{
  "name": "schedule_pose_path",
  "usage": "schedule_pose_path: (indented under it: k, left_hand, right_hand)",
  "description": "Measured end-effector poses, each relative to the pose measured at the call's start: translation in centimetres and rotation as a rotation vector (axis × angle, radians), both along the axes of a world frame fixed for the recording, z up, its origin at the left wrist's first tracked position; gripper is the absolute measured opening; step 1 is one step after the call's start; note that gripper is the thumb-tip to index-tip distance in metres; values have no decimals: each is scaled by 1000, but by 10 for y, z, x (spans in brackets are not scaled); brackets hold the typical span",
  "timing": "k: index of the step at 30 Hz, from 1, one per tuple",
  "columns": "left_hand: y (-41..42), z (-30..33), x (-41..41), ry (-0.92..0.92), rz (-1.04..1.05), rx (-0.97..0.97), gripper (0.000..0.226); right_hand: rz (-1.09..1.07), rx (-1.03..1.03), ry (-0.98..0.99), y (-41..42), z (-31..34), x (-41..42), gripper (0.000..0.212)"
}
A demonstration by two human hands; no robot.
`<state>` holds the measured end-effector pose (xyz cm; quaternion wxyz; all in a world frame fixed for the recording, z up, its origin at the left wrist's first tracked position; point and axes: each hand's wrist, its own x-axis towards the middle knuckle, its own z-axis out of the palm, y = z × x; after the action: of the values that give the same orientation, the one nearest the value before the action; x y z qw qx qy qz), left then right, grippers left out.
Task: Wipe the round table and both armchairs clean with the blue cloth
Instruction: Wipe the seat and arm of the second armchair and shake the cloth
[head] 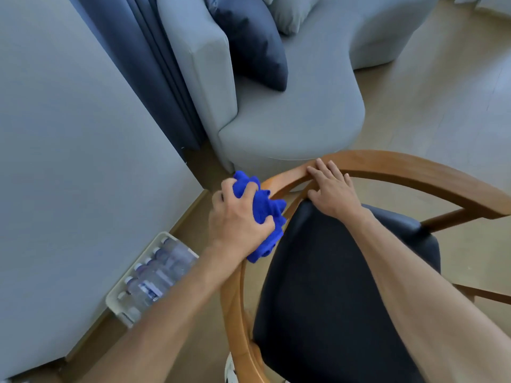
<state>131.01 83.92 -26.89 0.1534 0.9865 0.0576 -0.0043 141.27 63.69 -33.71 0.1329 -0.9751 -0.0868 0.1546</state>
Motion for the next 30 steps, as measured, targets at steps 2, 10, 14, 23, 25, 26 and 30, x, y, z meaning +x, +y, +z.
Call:
schedule_pose_path:
  k: [2, 10, 14, 23, 25, 26, 30]
  left_hand:
    - [4, -8, -60, -147, 72, -13, 56]
    - [-13, -23, -80, -251, 263, -95, 55]
    - [-19, -10, -32, -200, 273, -79, 50]
    - [-33, -46, -210, 71, 523, -360, 66]
    - [-41, -49, -218, 120, 586, -403, 60]
    - [-42, -48, -211, 122, 611, -405, 57]
    - [-45, -36, -174, 90, 707, -354, 51]
  right_hand:
    - [-45, 27, 16, 8, 3, -2, 61]
    - [-77, -43, 39, 26, 11, -10, 67]
    - [-100, -29, 73, 36, 18, -19, 62]
    - [-141, 295, 57, 63, 31, -59, 51]
    - [-163, 334, 71, 68, 29, -67, 52]
    - [-174, 355, 76, 71, 29, -73, 52]
    - [-248, 475, 96, 78, 32, -107, 53]
